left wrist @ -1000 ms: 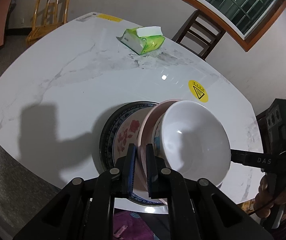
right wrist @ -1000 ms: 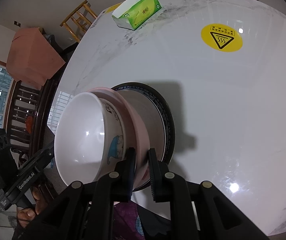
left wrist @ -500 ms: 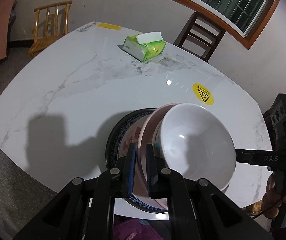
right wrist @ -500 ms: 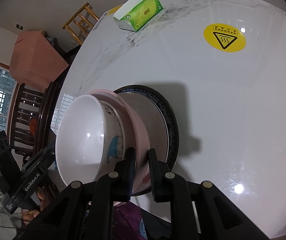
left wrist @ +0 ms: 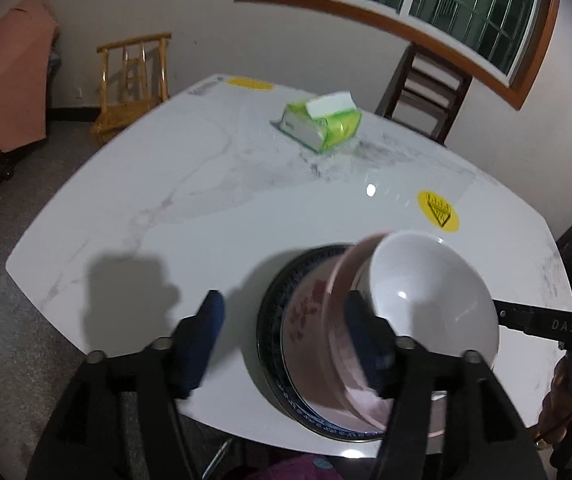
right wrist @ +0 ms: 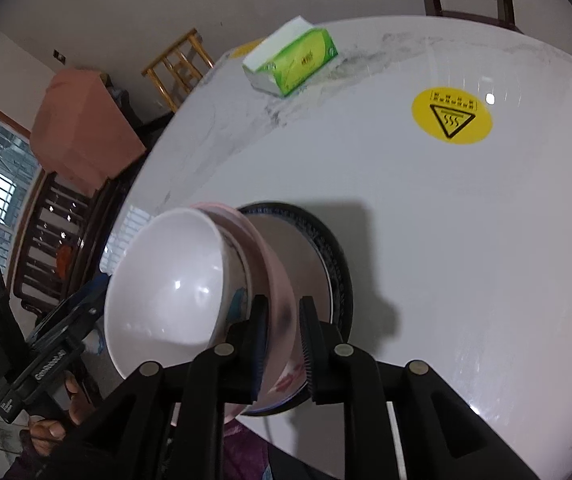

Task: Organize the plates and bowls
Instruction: 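Lower the nested bowls onto the plate stack and open both grippers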

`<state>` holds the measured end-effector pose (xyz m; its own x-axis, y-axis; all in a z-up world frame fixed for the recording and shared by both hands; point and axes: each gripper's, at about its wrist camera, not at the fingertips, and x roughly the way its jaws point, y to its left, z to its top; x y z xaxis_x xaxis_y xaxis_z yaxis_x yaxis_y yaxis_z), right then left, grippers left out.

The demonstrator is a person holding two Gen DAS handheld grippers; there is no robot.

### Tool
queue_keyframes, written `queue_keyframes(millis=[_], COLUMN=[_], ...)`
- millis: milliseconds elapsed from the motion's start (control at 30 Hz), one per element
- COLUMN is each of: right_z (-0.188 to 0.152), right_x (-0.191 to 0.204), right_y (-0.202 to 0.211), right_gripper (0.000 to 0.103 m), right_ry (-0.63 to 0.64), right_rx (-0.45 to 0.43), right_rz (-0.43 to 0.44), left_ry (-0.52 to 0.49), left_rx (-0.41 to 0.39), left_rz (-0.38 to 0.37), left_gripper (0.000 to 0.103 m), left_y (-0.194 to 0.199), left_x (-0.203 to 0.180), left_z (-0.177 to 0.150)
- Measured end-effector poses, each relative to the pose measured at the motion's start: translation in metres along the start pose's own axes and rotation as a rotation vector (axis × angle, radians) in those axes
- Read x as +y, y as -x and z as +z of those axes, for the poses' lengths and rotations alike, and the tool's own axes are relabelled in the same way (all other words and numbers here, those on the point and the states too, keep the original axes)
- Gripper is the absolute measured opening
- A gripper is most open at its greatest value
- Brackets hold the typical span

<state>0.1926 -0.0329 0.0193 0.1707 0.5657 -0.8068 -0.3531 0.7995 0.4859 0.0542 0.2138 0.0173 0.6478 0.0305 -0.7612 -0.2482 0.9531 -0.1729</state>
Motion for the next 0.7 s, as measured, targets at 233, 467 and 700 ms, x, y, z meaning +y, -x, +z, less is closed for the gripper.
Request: queue_keyframes(millis=[233,467,700], right_z=[-0.004,-0.026,-0.062], right_x=[-0.003,-0.025,-0.054], right_y=[0.016,0.048,0.064], right_gripper=[0.019,0.019,0.019], right_ry=[0.021,-0.017,-0.092], right_rx=[-0.114,-0.230,-0.286], right_rz=[0.017,0.056,0.060], left_ry=[-0.073,-0.151,-0.211], left_rx=[-0.114,-0.224,-0.291], left_rz=[0.072,0.125,0.143], left_gripper=[0.078,0.090,0.102], left_y=[0.025,0.050,0.066], left_x=[-0.013,-0.034,-0.055], left_z=[0.000,-0.009,-0.021])
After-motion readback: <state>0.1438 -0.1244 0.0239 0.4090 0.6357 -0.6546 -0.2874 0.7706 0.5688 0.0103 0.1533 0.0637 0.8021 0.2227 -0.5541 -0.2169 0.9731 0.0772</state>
